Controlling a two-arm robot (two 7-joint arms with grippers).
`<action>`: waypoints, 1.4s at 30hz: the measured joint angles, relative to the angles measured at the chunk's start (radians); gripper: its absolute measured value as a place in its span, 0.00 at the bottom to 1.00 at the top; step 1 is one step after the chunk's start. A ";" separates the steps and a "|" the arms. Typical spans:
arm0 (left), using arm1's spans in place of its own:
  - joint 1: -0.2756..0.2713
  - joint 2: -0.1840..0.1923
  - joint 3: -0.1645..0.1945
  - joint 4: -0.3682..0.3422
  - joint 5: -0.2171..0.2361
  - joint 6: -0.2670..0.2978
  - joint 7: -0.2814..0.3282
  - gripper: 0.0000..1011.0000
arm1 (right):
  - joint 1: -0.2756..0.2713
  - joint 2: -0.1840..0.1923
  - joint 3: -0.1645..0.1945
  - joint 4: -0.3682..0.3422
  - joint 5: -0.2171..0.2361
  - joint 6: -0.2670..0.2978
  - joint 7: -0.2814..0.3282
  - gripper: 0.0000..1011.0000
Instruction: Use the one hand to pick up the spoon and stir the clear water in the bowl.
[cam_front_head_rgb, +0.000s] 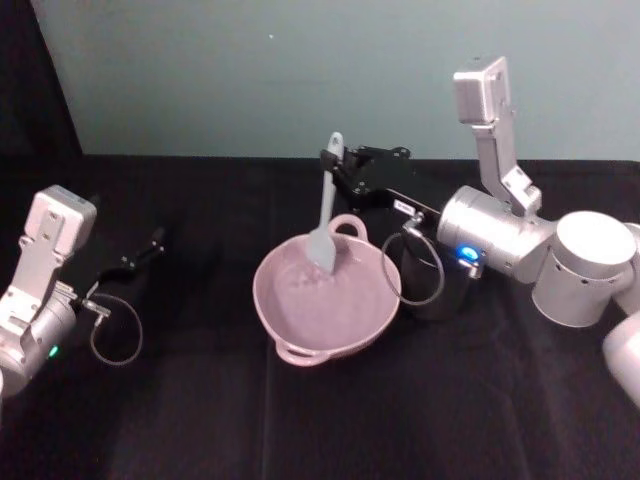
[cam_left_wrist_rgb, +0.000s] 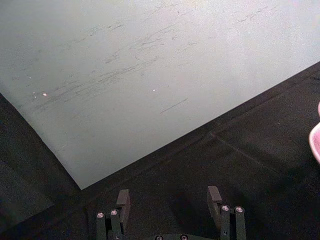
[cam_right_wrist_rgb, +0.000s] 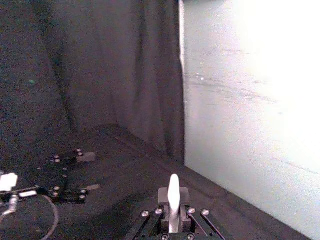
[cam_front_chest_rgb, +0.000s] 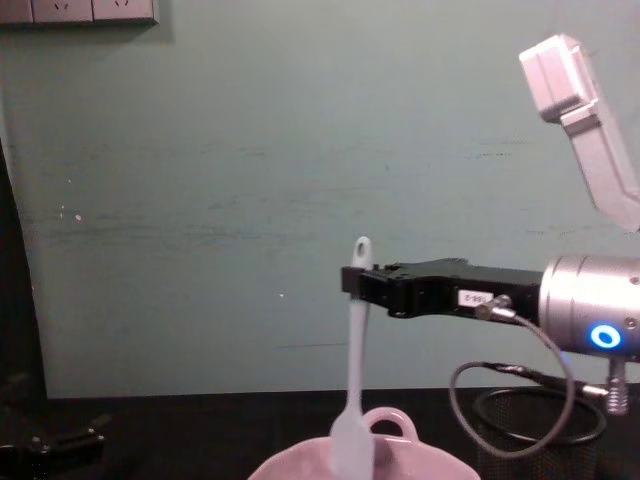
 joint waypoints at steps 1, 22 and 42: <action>0.000 0.000 0.000 0.000 0.000 0.000 0.000 1.00 | -0.005 0.008 0.006 -0.011 -0.011 0.002 -0.008 0.12; 0.000 0.000 0.000 0.000 0.000 0.000 0.000 1.00 | -0.128 0.115 0.047 -0.238 -0.014 0.109 0.024 0.12; 0.000 0.000 0.000 0.000 0.000 0.000 0.000 1.00 | -0.052 -0.022 -0.017 -0.089 -0.034 0.041 0.000 0.12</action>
